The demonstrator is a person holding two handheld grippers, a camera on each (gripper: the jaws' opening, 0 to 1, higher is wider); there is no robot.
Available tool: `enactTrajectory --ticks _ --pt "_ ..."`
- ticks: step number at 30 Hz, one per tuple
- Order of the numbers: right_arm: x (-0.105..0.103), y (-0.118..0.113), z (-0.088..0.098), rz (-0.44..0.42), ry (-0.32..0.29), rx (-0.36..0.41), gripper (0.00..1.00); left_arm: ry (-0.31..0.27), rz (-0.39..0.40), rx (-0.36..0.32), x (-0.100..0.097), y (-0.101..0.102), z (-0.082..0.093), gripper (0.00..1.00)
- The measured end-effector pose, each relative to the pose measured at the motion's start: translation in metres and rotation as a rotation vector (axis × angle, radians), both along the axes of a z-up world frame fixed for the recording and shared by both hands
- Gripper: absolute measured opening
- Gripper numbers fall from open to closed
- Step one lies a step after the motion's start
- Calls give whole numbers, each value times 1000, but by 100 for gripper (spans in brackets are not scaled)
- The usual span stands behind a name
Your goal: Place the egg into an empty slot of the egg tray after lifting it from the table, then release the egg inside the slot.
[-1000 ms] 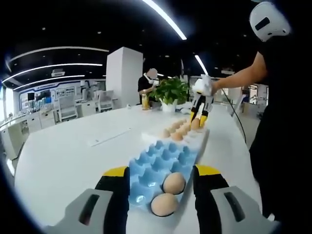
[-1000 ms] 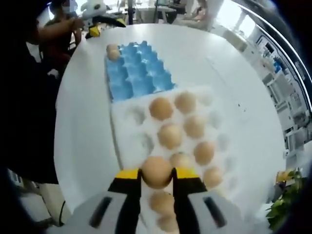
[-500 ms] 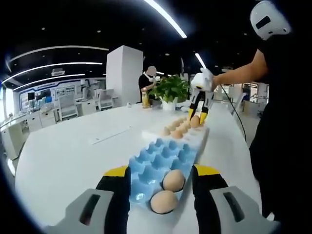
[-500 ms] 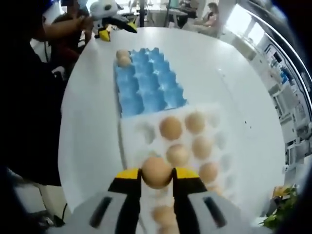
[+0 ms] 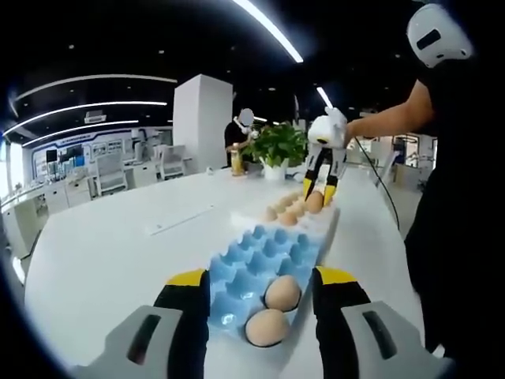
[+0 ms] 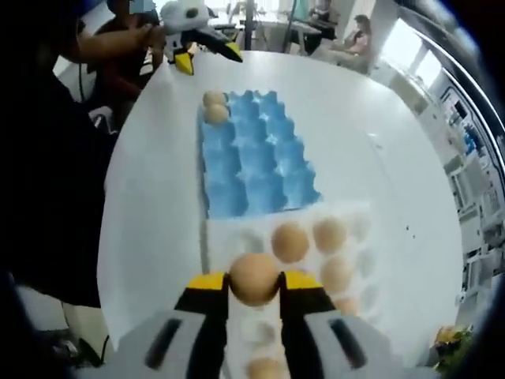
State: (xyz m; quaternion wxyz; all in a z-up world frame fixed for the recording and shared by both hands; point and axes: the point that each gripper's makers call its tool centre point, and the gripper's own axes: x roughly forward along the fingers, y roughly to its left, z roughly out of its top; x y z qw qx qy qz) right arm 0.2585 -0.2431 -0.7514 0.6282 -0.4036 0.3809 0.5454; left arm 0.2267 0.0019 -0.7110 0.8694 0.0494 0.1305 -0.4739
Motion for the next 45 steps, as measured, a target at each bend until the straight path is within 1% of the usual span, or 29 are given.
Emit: enactTrajectory --ticks 1,3,4,7,14,20,21,28,32,45 --pt "-1 2 0 1 10 -1 24 0 -1 0 0 0 0 52" --pt "-2 7 0 18 0 9 24 -1 -1 2 0 0 0 52" --pt "-2 9 0 15 10 8 24 -1 -2 3 0 0 0 52" --pt "-2 15 1 22 11 18 24 -2 -5 8 -1 1 0 52" --pt "-4 26 0 51 9 25 24 3 -6 11 -1 1 -2 52" --pt "-7 36 0 68 14 33 24 -6 -4 11 1 1 0 53" --pt "-6 38 0 76 7 37 24 -7 -5 14 1 1 0 53" --pt "-8 54 2 103 8 56 25 1 -12 19 -1 0 -1 51" --pt "-8 59 2 112 10 62 25 -11 -5 14 1 1 2 52" --pt "-12 71 4 135 20 73 25 -4 -15 12 0 -1 1 51"
